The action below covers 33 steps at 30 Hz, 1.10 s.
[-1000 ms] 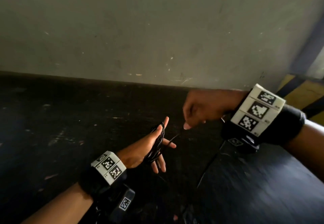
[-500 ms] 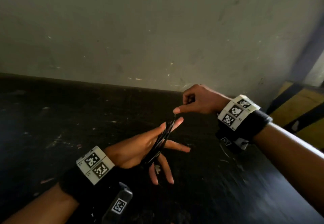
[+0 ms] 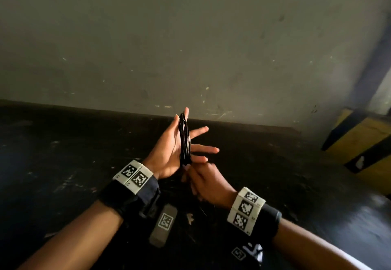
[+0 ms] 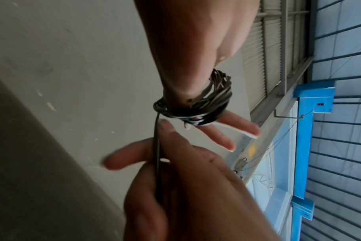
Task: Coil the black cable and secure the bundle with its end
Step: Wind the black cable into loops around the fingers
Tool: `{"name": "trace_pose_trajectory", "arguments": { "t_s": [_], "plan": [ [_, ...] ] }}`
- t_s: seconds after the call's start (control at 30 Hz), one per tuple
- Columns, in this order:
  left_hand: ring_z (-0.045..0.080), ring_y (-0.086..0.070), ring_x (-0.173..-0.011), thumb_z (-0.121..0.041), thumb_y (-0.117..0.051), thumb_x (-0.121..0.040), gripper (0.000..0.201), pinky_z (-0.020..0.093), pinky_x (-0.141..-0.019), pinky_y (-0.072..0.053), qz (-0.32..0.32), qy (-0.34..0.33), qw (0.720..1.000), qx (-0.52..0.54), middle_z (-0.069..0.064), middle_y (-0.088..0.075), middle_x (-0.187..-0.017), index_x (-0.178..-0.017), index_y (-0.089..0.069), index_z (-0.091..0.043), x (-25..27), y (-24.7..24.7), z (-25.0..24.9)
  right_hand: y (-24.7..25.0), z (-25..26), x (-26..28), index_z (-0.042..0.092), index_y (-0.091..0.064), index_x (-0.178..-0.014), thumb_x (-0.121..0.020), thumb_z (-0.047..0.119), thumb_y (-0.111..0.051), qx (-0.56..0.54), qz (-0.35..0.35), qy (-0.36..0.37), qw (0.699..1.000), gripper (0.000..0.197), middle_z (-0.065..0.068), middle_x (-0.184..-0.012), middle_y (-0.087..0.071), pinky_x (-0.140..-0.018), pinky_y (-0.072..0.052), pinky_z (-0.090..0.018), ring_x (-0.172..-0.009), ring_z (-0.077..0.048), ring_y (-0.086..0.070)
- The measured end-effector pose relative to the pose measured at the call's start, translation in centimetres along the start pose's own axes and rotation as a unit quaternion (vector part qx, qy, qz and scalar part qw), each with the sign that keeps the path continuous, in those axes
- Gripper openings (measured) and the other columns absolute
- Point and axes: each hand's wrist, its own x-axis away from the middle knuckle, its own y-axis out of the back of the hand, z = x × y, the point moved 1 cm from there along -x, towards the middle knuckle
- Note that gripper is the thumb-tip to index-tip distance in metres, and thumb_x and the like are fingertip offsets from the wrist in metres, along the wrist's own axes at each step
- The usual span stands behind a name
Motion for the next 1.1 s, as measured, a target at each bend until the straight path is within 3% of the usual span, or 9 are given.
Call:
{"name": "trace_pose_trajectory", "arguments": {
  "t_s": [0.2, 0.37, 0.5, 0.6, 0.67, 0.73, 0.83, 0.9, 1.1],
  "plan": [
    [0.035, -0.072, -0.086, -0.058, -0.017, -0.094, 0.049, 0.034, -0.053, -0.061, -0.051, -0.019, 0.997, -0.058, 0.014, -0.032, -0.154, -0.142, -0.014, -0.056, 0.5, 2.1, 0.4, -0.3, 2.3, 2.0, 0.014, -0.059, -0.096, -0.096, 0.023, -0.048, 0.048, 0.093, -0.003, 0.994, 0.014, 0.005, -0.061, -0.058, -0.044, -0.048, -0.018, -0.042, -0.002, -0.055],
    [0.034, -0.071, -0.090, -0.059, -0.017, -0.093, 0.048, 0.041, -0.066, -0.059, -0.074, 0.025, 0.986, -0.146, 0.011, -0.027, -0.156, -0.140, -0.007, -0.060, 2.0, 3.9, 2.2, 0.4, 4.5, 3.6, 0.012, -0.056, -0.093, -0.096, 0.018, -0.048, 0.060, 0.213, -0.061, 0.973, 0.010, 0.002, -0.060, -0.056, -0.036, -0.044, -0.018, -0.034, -0.003, -0.049],
    [0.026, -0.070, -0.076, -0.058, -0.015, -0.094, 0.046, 0.032, -0.051, -0.057, -0.076, 0.084, 0.957, -0.268, 0.009, -0.040, -0.149, -0.138, -0.006, -0.062, 3.8, 3.9, 4.1, 1.3, 6.2, 4.4, 0.007, -0.061, -0.094, -0.094, 0.014, -0.051, 0.173, 0.276, 0.006, 0.945, 0.012, 0.001, -0.071, -0.060, -0.044, -0.039, -0.005, -0.045, 0.001, -0.054],
    [0.022, -0.062, -0.051, -0.056, -0.013, -0.095, 0.052, 0.023, -0.035, -0.045, -0.070, 0.136, 0.925, -0.348, 0.010, -0.069, -0.100, -0.146, -0.005, -0.050, 5.1, 3.6, 5.7, 2.9, 6.8, 3.8, 0.010, -0.068, -0.093, -0.089, 0.019, -0.058, 0.286, 0.247, 0.070, 0.923, 0.014, 0.002, -0.082, -0.066, -0.064, -0.044, -0.014, -0.066, -0.002, -0.054],
    [0.010, -0.052, -0.030, -0.052, -0.005, -0.096, 0.064, 0.016, -0.028, -0.035, -0.063, 0.185, 0.905, -0.377, 0.005, -0.069, -0.057, -0.151, -0.009, -0.019, 6.1, 3.1, 6.3, 4.7, 7.3, 3.0, 0.013, -0.068, -0.085, -0.087, 0.026, -0.062, 0.328, 0.245, 0.066, 0.910, 0.014, 0.000, -0.083, -0.068, -0.068, -0.049, -0.027, -0.072, -0.010, -0.060],
    [0.004, -0.047, -0.025, -0.049, -0.002, -0.096, 0.070, 0.013, -0.027, -0.032, -0.030, 0.215, 0.905, -0.366, -0.003, -0.066, -0.045, -0.148, -0.015, -0.004, 7.1, 2.9, 6.7, 6.7, 7.6, 1.8, 0.018, -0.065, -0.077, -0.085, 0.031, -0.065, 0.329, 0.233, 0.074, 0.912, 0.015, 0.005, -0.072, -0.064, -0.062, -0.045, -0.020, -0.064, -0.005, -0.057],
    [0.016, -0.057, -0.038, -0.064, -0.016, -0.089, 0.066, 0.017, -0.030, -0.041, 0.028, 0.216, 0.927, -0.305, 0.023, -0.072, -0.089, -0.145, -0.028, -0.031, 8.2, 3.0, 6.6, 9.1, 7.4, 0.0, 0.013, -0.071, -0.082, -0.082, 0.030, -0.068, 0.287, 0.212, 0.081, 0.931, 0.017, 0.000, -0.070, -0.066, -0.060, -0.042, -0.020, -0.060, -0.006, -0.055],
    [0.025, -0.060, -0.048, -0.073, -0.026, -0.083, 0.055, 0.021, -0.033, -0.046, 0.075, 0.220, 0.937, -0.261, 0.040, -0.053, -0.119, -0.132, -0.041, -0.053, 8.7, 2.6, 6.1, 9.6, 6.7, -0.8, 0.014, -0.073, -0.085, -0.082, 0.031, -0.068, 0.256, 0.212, 0.092, 0.938, 0.017, -0.006, -0.074, -0.069, -0.062, -0.046, -0.029, -0.066, -0.018, -0.060],
    [0.021, -0.065, -0.055, -0.061, -0.020, -0.088, 0.044, 0.023, -0.036, -0.050, 0.137, 0.207, 0.944, -0.217, 0.016, -0.060, -0.125, -0.131, -0.017, -0.070, 9.1, 1.3, 4.4, 10.0, 3.8, -2.2, 0.013, -0.071, -0.086, -0.085, 0.035, -0.062, 0.220, 0.127, 0.124, 0.959, 0.024, 0.004, -0.073, -0.066, -0.060, -0.042, -0.011, -0.064, -0.006, -0.058]
  ]
}}
